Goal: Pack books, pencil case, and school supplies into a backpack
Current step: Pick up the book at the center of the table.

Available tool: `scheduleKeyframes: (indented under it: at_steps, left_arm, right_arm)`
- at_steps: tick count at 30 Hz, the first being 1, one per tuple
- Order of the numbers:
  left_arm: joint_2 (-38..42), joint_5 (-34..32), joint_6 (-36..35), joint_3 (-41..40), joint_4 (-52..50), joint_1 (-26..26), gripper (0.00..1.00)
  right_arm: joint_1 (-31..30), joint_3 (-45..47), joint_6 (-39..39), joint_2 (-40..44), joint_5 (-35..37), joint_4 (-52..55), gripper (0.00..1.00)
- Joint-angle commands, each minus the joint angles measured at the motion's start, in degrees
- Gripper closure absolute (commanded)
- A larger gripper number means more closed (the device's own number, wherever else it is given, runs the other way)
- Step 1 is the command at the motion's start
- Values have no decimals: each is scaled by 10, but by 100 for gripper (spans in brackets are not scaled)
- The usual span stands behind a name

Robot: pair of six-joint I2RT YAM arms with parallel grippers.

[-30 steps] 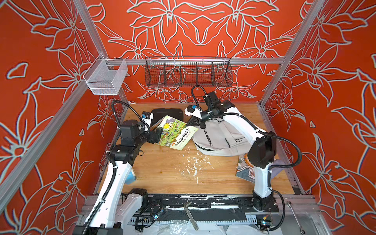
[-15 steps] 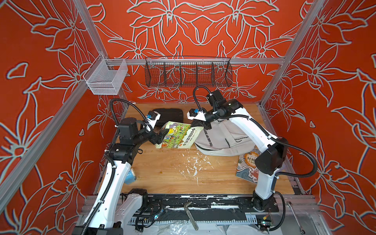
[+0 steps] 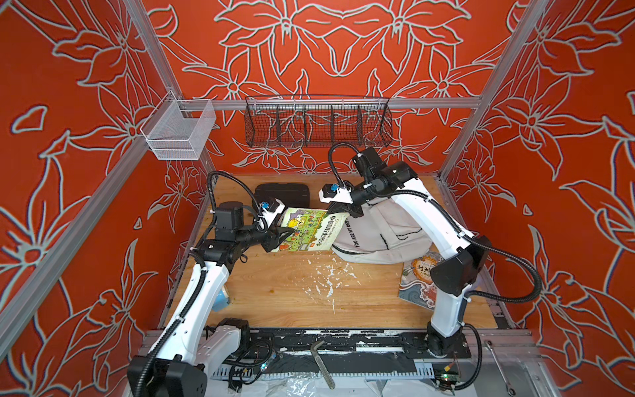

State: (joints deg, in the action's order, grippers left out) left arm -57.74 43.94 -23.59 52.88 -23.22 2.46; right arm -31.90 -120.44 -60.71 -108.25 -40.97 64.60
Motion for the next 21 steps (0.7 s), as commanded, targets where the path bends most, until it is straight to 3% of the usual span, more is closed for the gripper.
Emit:
scheduleKeyframes:
  at_steps: [1,8,14,16,21]
  left_arm:
    - [3,26,-3,8,17,9,68]
    - [-11,36,0,7,10,20,99]
    - [-17,19,69,11,40,20,100]
    - [-18,-1,110,12,55,20,100]
    - [-34,-67,203,25,63,20,100]
  right_arm:
    - [0,-20,-4,-5,-1,23,100]
    - [0,-42,8,-22,-12,29,100]
    - [1,-37,46,-28,25,3,100]
    - [1,-30,89,-26,63,-27,76]
    - [3,24,211,3,148,-113,56]
